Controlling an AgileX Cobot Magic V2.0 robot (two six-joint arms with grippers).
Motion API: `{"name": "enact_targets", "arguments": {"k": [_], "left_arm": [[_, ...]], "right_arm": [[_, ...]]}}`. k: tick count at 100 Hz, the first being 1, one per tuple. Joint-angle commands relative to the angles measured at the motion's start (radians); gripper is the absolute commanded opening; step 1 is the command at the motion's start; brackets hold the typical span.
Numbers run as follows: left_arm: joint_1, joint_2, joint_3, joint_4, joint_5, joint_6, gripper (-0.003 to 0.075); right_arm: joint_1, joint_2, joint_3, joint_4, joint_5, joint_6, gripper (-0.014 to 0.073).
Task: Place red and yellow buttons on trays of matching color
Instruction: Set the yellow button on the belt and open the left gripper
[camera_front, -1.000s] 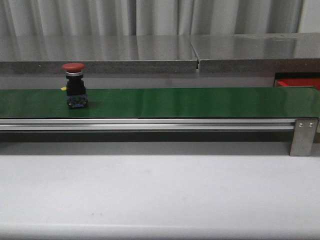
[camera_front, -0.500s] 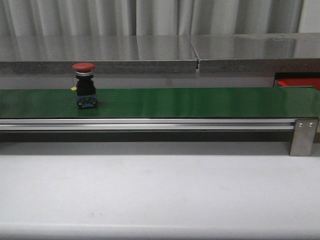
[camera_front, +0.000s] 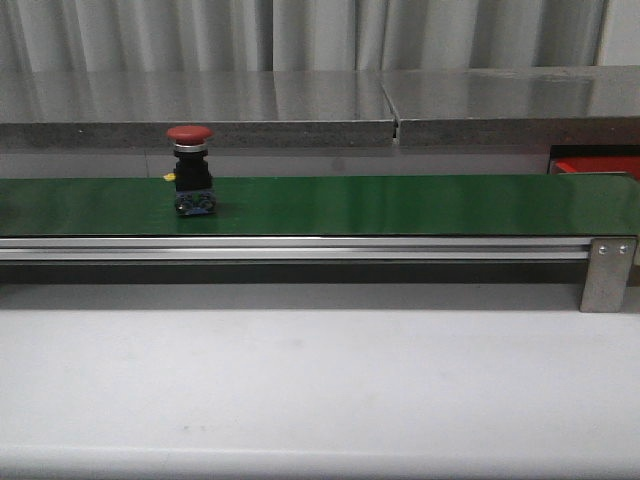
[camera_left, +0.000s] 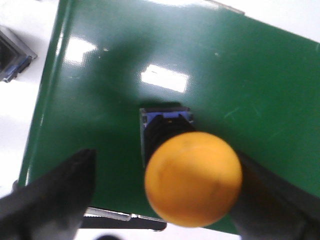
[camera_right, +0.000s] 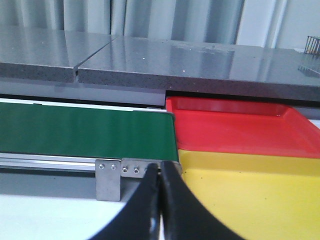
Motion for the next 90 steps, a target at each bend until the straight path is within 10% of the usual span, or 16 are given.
{"name": "enact_targets", "arguments": {"k": [1,90], "left_arm": [[-0.006,-0.057,-0.063,-0.011,-0.001,0.009,0.0692],[0.042,-0.271,-0.185,-0.019,0.021,0.070,0.0689]], "right_arm": [[0.002,-0.018,-0.023,-0.012,-0.074,0.000,-0.0117],[0.002,-0.018,-0.023,-0.012,-0.074,0.000,-0.0117]]}}
